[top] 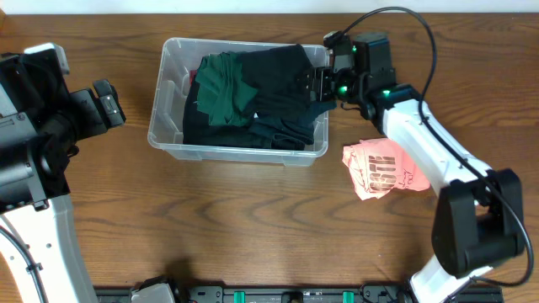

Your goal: Pack container

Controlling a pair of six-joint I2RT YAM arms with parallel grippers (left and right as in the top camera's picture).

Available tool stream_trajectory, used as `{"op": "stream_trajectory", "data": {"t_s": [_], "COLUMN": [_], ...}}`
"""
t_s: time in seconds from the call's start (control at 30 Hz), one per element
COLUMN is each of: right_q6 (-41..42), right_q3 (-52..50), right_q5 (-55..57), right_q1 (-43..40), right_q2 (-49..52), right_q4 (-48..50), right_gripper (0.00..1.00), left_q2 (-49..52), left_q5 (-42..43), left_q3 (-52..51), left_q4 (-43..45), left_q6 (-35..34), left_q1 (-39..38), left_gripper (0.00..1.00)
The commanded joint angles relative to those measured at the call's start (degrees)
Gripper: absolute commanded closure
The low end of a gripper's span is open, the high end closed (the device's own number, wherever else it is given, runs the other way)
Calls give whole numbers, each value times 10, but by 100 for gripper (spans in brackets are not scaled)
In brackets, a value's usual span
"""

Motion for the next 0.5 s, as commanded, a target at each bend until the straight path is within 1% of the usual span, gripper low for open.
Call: {"op": "stream_trajectory", "data": {"t_s": [0.0, 0.03, 0.07, 0.1, 0.13, 0.17, 0.2, 0.3, 0.43, 0.47], "right_q6": [-21, -21, -20, -11, 1, 13, 16, 16, 27, 30], "right_q3": [5, 5, 5, 5, 5, 5, 5, 5, 5, 5], "right_q5": [17, 17, 17, 17, 17, 17, 18, 52, 101, 104], "right_q1": [2, 2, 3, 5, 9, 17, 24, 60, 106, 114], "right_q2": [-76, -92, -109, -122, -132, -136, -136, -111, -24, 4], "right_q4": [12, 17, 21, 25, 29, 34, 37, 39, 58, 68], "right_gripper": [44, 44, 47, 53, 61, 66, 67, 68, 68, 70], "left_q2": [2, 2, 2, 2, 2, 2, 2, 2, 2, 2], "left_q5": [-5, -5, -5, -5, -5, -5, -5, -5, -5, -5], "left_q3": [2, 2, 2, 2, 2, 2, 2, 2, 2, 2], "left_q4": [0, 0, 0, 0, 0, 0, 0, 0, 0, 0], "left_q6": [-9, -9, -9, -9, -9, -9, -9, -9, -9, -9], "left_q1": [3, 3, 3, 3, 3, 3, 3, 3, 3, 3], "left_gripper": [2, 2, 2, 2, 2, 2, 2, 2, 2, 2]}}
